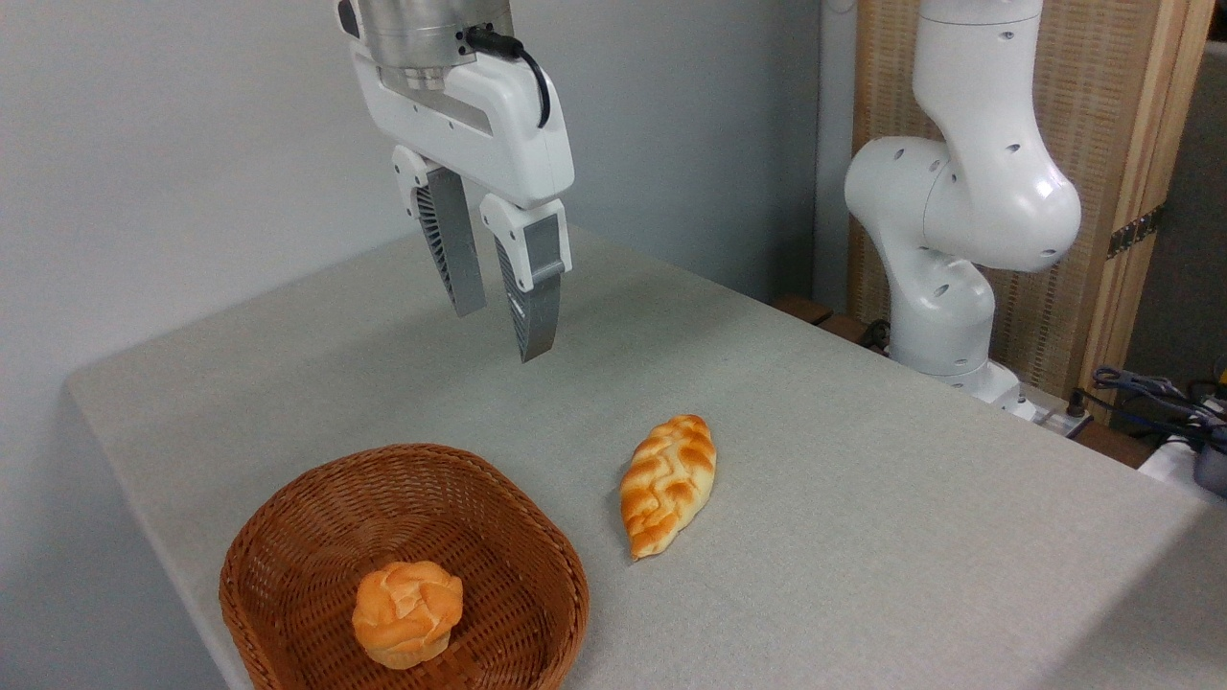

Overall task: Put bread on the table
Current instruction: 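Lower the open gripper into the wicker basket onto the orange bun, then lift the bun out of the basket and carry it toward the braided roll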

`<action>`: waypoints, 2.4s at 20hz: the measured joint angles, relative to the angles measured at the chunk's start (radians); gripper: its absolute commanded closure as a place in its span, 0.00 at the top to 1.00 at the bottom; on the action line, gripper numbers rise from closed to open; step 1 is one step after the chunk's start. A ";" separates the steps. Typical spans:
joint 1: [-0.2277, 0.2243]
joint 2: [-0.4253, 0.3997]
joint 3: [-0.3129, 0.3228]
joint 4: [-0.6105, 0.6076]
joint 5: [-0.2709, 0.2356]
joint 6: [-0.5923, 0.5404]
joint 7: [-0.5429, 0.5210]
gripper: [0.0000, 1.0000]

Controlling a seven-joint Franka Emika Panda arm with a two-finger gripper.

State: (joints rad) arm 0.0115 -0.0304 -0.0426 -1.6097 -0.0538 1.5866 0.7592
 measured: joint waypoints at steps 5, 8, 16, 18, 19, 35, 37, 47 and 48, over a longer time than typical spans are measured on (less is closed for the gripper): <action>0.001 0.000 0.021 0.001 0.000 0.000 0.000 1.00; 0.001 0.000 0.023 0.002 0.000 0.001 0.000 1.00; -0.001 0.116 0.021 -0.002 0.000 0.205 0.000 1.00; -0.002 0.173 0.019 -0.002 0.000 0.293 0.000 1.00; -0.003 0.198 0.017 -0.002 0.000 0.327 0.000 1.00; -0.009 0.335 -0.022 -0.088 0.128 0.573 0.045 0.35; -0.009 0.335 -0.022 -0.089 0.131 0.573 0.045 0.28; -0.009 0.335 -0.024 -0.090 0.132 0.573 0.059 0.23; -0.009 0.334 -0.024 -0.090 0.132 0.573 0.059 0.23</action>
State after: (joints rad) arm 0.0028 0.3036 -0.0665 -1.6995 0.0777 2.1591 0.8186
